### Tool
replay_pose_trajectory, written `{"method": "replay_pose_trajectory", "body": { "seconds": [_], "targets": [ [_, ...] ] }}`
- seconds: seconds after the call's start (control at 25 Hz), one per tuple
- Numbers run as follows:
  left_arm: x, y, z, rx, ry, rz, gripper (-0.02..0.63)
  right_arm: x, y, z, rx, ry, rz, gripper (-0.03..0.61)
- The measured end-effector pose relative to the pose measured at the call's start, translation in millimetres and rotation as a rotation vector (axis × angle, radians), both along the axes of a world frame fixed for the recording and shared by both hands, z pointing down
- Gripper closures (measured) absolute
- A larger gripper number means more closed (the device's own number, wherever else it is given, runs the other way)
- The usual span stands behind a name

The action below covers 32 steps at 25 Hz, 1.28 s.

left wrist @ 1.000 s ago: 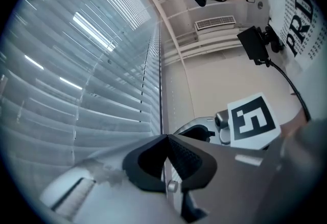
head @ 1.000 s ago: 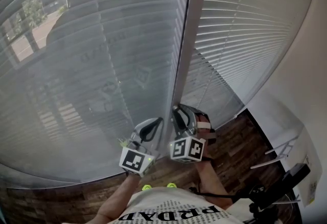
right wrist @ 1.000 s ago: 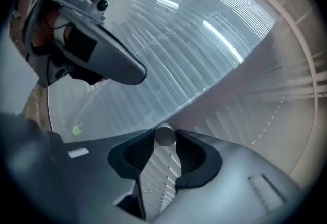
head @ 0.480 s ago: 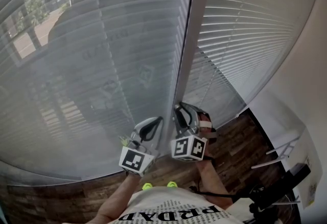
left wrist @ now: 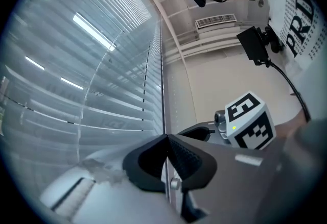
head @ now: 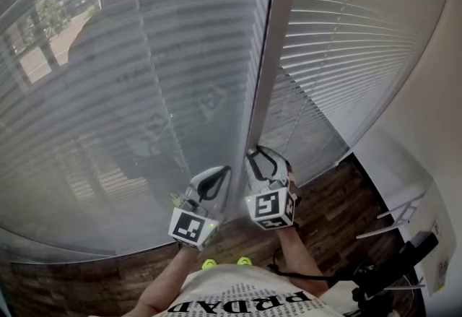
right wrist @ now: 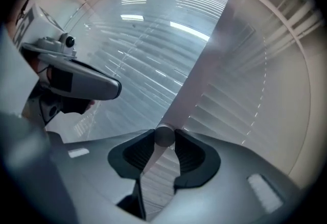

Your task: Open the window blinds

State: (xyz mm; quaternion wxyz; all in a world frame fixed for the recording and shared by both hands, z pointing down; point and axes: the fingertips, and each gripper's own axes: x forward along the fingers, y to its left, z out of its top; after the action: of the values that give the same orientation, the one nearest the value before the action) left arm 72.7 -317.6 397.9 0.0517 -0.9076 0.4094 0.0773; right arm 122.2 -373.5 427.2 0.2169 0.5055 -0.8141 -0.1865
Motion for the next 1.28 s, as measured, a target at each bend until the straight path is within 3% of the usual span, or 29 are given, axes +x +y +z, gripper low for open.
{"method": "replay_pose_trajectory", "body": {
  "seconds": [0.8, 1.28],
  "targets": [
    [1.6, -0.9, 2.0, -0.014, 0.012, 0.012, 0.623, 5.8, -2.9, -0.5, -0.146, -0.432, 0.010, 0.453],
    [3.9, 1.8, 1.0, -0.012, 0.004, 0.025, 0.621, 7.0, -5.2, 0.8, -0.192, -0.502, 0.000, 0.448]
  ]
}}
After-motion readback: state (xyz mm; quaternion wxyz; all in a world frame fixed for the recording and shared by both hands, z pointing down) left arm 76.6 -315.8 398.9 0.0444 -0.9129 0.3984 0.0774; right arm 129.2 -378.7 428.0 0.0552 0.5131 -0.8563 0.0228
